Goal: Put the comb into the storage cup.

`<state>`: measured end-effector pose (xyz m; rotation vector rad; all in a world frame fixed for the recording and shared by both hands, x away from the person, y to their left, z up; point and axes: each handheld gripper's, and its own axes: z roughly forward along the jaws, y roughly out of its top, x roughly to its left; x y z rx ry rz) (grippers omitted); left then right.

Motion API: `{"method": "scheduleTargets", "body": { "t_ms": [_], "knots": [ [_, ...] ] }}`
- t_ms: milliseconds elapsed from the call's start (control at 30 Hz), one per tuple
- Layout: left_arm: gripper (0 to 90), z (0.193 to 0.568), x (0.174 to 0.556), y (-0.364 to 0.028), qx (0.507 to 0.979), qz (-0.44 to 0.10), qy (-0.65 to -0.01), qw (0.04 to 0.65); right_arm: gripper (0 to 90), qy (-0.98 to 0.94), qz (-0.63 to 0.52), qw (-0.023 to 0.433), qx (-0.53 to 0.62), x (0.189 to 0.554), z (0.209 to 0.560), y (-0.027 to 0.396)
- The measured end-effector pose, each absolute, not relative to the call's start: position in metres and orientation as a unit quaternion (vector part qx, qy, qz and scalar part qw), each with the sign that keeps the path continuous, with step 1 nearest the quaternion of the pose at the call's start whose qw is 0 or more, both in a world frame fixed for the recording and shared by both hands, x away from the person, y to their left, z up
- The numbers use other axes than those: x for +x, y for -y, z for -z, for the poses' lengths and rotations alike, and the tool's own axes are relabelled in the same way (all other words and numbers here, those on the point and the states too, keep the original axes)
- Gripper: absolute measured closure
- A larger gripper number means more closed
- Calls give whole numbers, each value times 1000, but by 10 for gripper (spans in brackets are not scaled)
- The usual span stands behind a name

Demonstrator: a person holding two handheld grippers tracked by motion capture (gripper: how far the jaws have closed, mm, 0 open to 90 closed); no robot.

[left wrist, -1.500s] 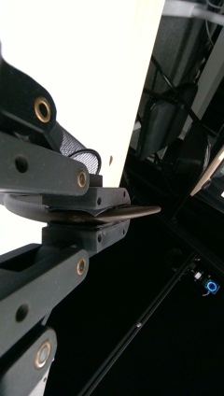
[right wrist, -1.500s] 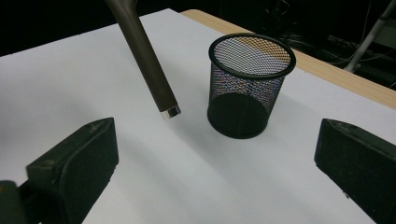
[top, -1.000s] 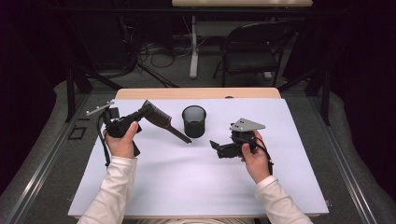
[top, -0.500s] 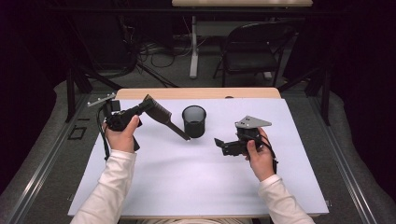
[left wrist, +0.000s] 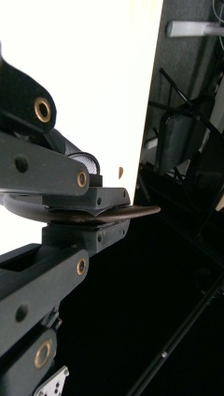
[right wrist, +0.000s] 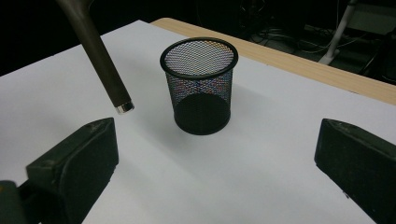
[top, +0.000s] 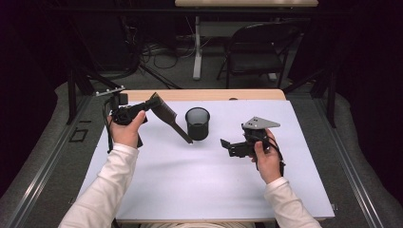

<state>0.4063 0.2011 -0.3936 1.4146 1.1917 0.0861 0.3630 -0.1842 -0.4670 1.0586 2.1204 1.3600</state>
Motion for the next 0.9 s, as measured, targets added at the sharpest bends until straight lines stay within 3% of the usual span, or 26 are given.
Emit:
{"method": "scheduleTargets", "body": {
  "t_ms": [900],
  "knots": [
    [847,362,425,-178,653,-78,-515,551,0,-760,-488,204,379,361,465,185]
  ]
}}
